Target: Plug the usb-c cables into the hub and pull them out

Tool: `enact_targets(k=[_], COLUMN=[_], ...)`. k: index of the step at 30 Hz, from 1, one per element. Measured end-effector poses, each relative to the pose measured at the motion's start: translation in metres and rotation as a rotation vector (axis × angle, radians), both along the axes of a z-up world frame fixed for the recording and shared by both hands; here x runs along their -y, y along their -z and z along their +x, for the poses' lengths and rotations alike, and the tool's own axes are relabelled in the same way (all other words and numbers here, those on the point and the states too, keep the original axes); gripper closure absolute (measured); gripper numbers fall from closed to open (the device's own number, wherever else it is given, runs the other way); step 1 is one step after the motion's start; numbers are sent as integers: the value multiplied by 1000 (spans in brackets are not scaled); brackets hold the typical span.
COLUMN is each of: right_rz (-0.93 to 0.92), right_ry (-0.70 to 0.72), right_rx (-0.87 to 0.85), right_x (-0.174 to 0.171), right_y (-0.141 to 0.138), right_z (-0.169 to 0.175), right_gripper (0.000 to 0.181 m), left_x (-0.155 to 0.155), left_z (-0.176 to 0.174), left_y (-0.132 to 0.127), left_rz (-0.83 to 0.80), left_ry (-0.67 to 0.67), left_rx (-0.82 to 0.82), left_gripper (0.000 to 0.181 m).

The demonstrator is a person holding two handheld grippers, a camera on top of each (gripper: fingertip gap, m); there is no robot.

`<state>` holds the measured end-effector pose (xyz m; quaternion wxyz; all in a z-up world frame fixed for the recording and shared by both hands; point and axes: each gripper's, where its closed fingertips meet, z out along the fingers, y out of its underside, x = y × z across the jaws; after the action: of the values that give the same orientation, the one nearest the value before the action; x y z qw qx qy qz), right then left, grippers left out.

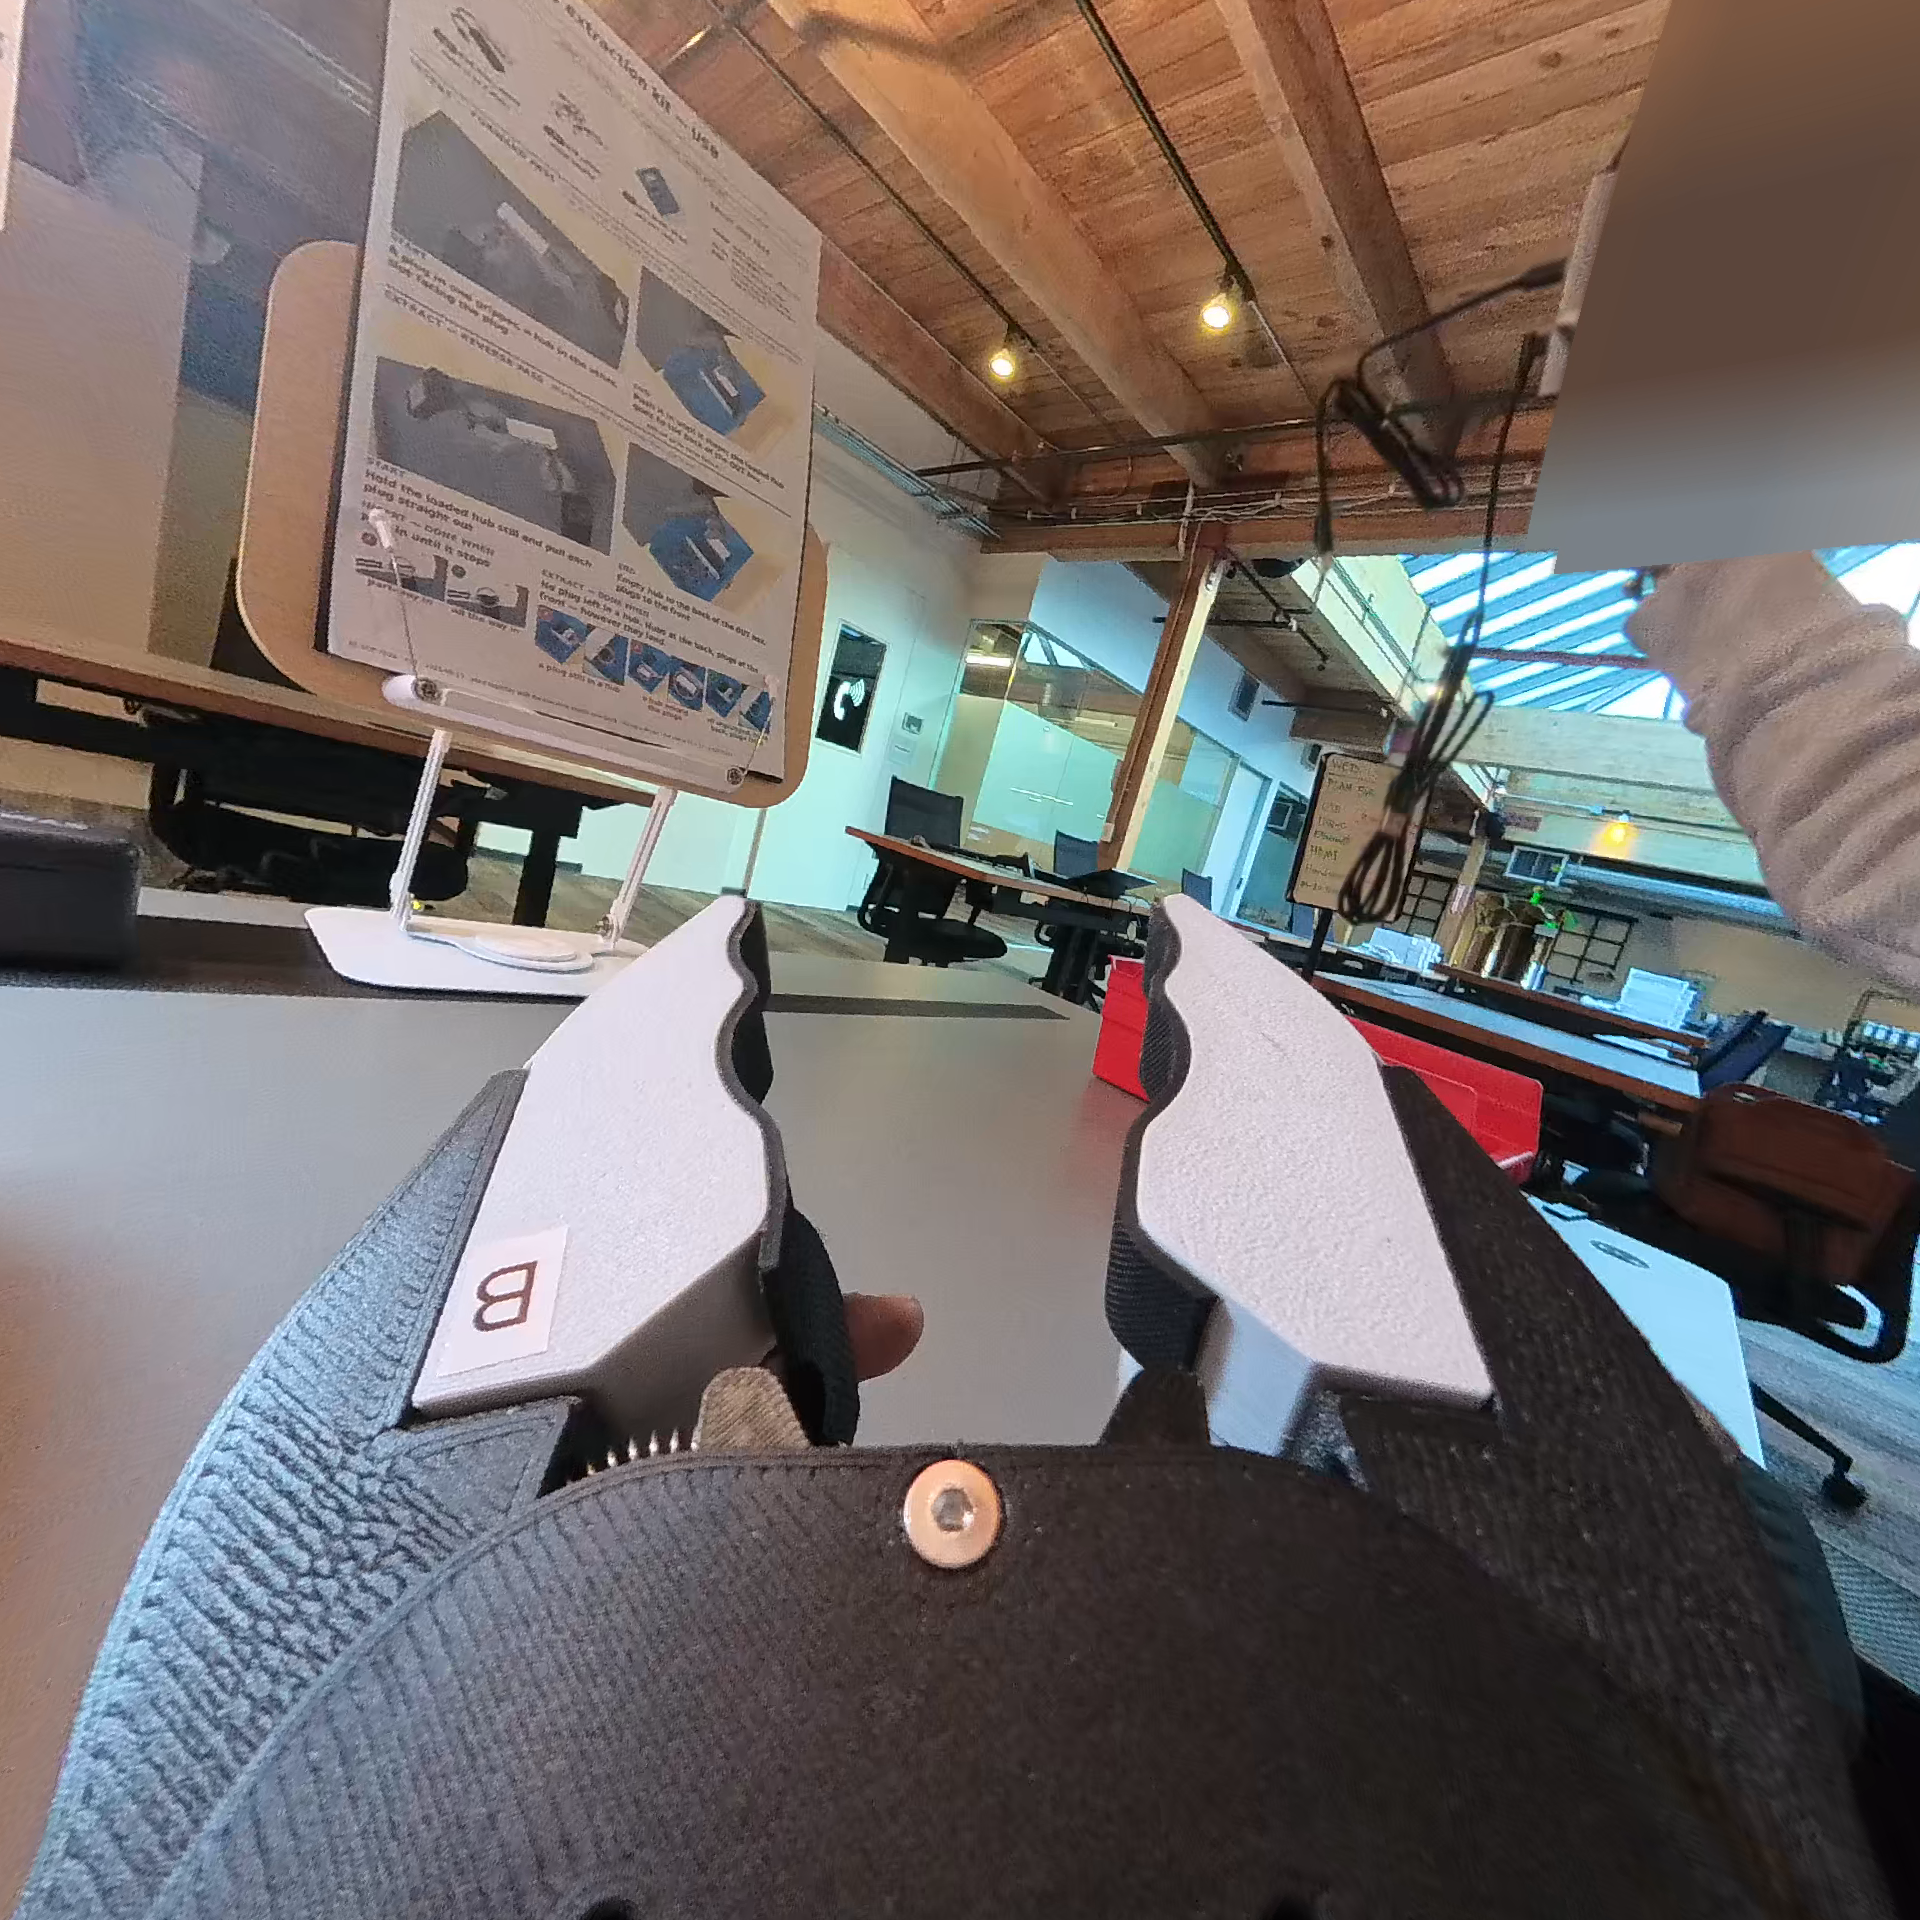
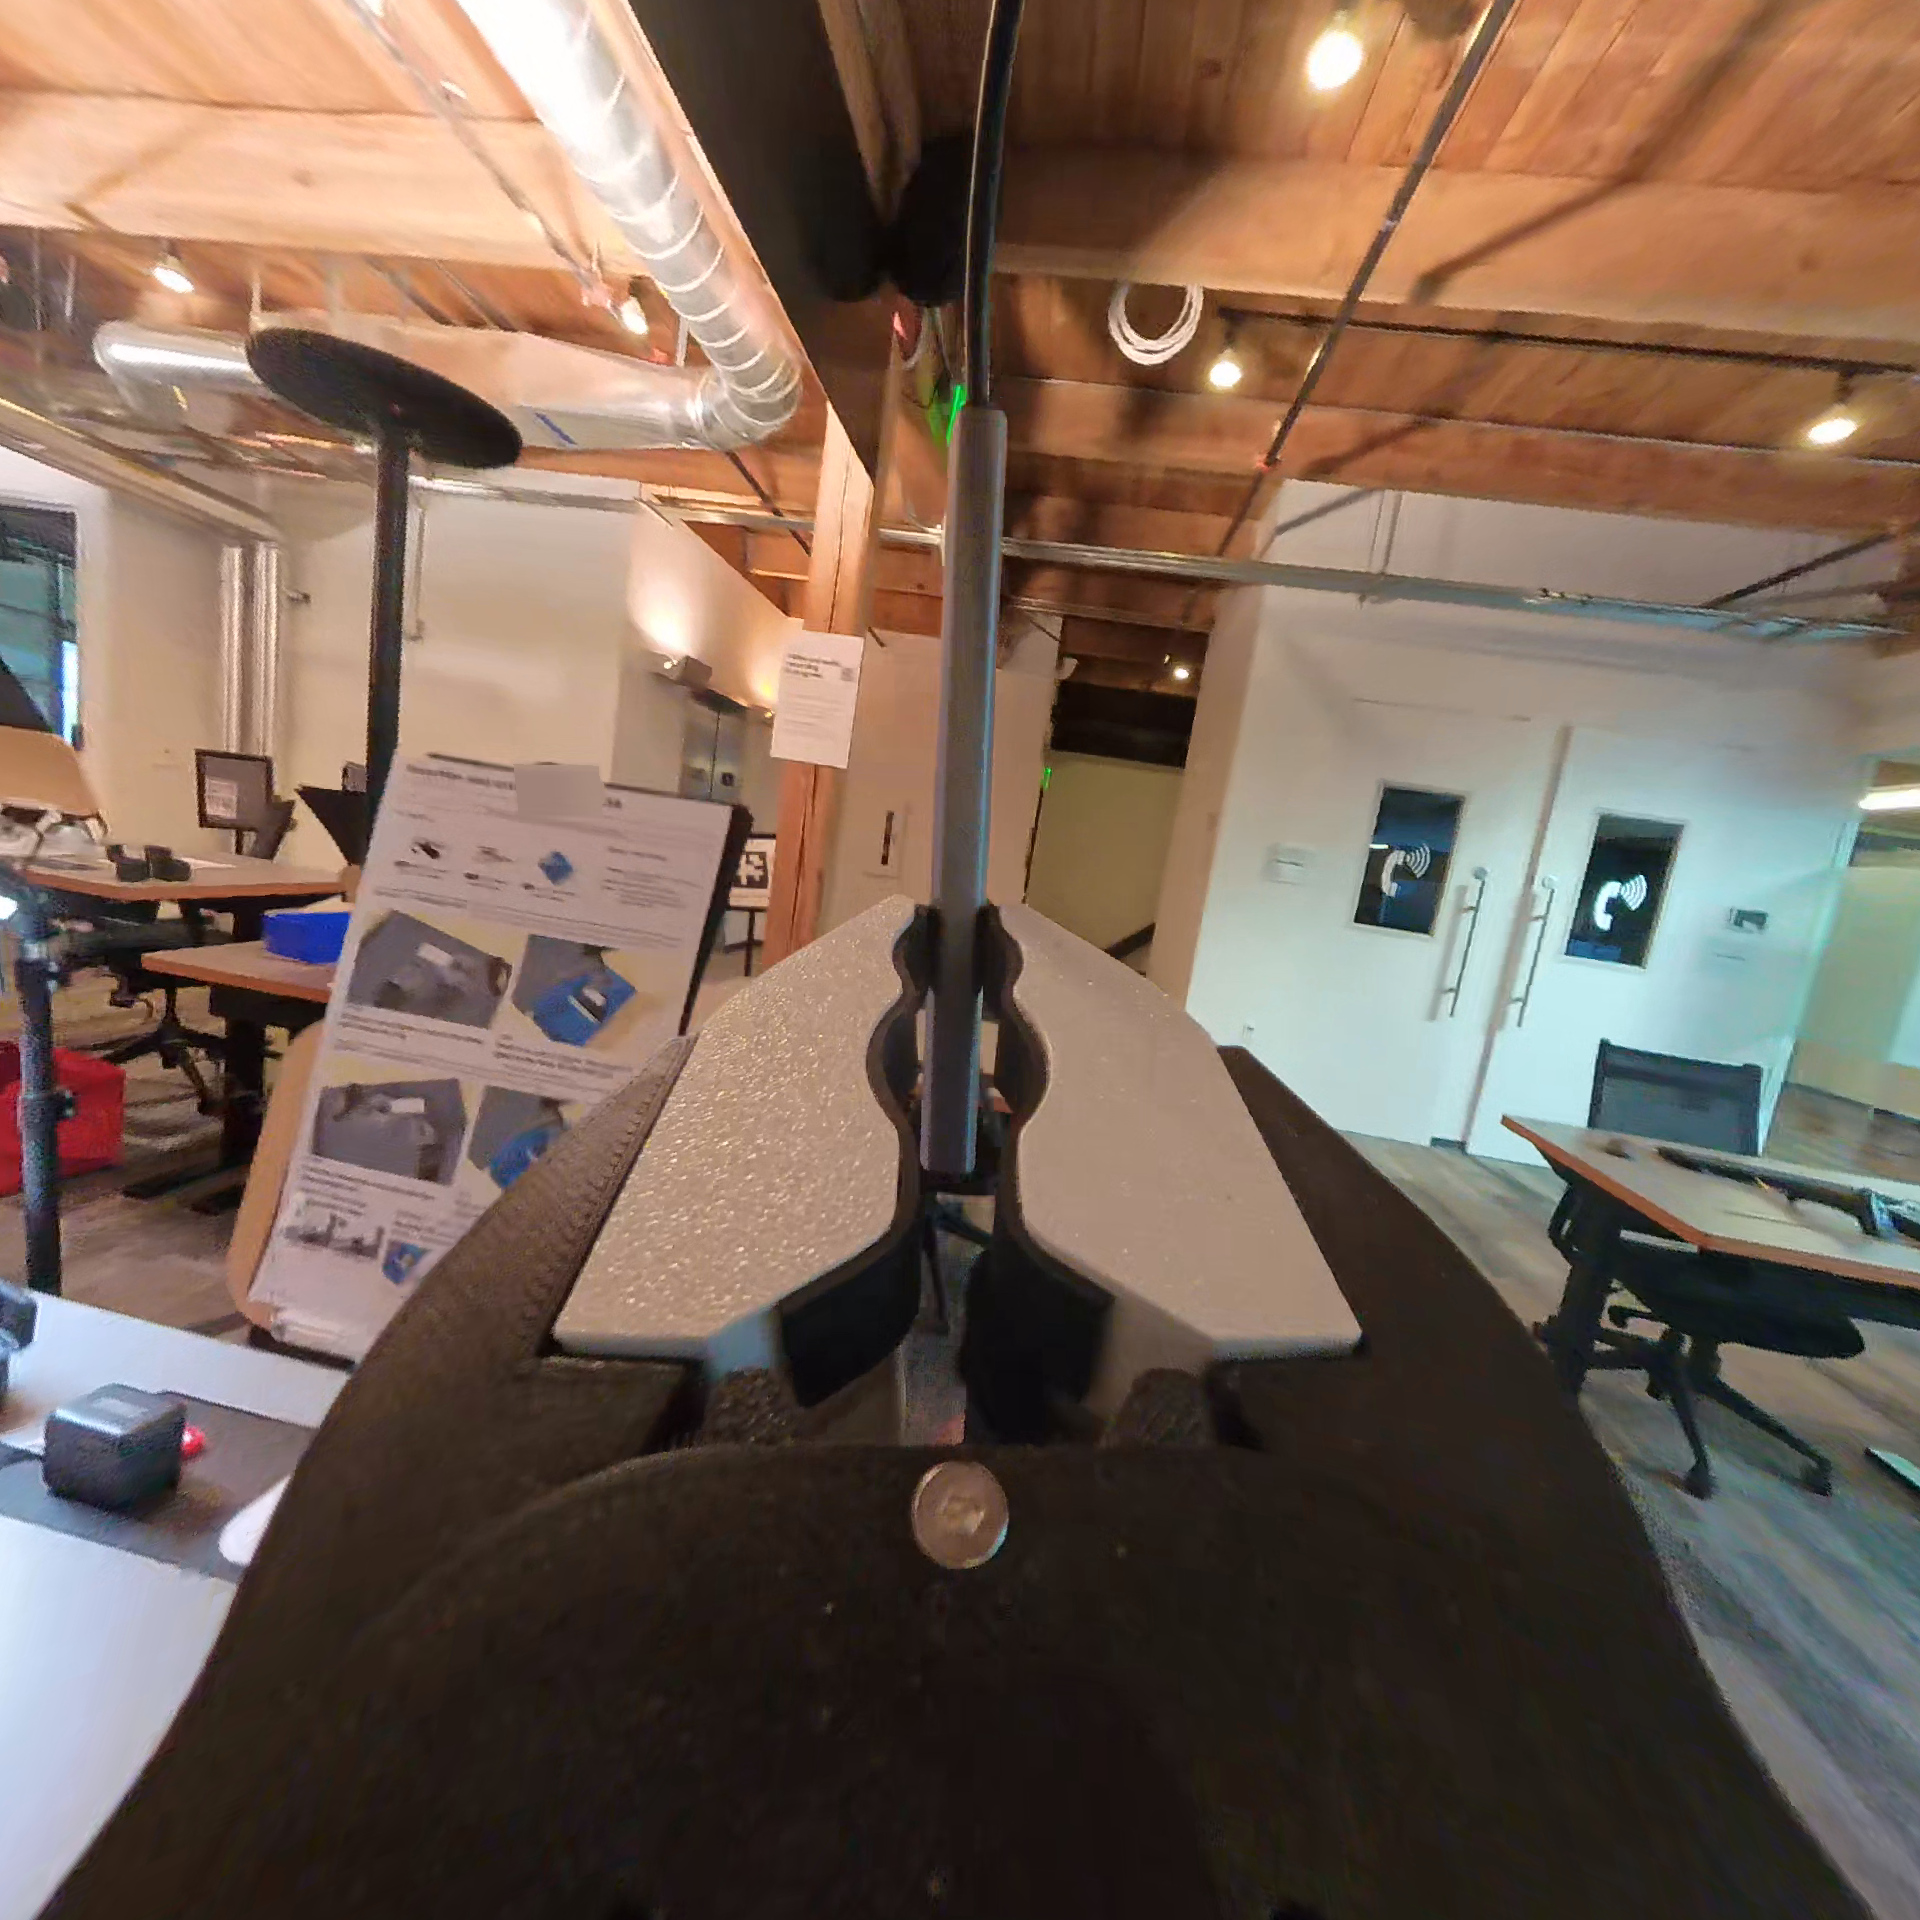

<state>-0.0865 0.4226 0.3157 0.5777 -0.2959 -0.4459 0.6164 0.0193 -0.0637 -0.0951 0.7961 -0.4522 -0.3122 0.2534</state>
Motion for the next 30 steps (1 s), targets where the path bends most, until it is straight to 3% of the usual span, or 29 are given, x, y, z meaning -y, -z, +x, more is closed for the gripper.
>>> enact_targets(k=[6,10,18,26,30], right_rz=[75,229,201,60,54], right_ry=[10,22,38,85,120], right_rx=[38,-9,100,508,691], right_x=[-23,-36,-53,-67,-65], right_y=[61,104,207,346,388], right_z=[3,8,8,11,9], right_gripper=[173,173,172,173,172], left_x=[-4,-3,0,-2,-1], left_z=[5,3,3,2,1], left_y=[-1,-1,-1,0,0], left_rz=[-20,-9,5,9,14], left_ry=[16,17,10,20,17], left_rx=[-31,-22,-20,-9,-4], left_gripper=[110,110,110,110,110])
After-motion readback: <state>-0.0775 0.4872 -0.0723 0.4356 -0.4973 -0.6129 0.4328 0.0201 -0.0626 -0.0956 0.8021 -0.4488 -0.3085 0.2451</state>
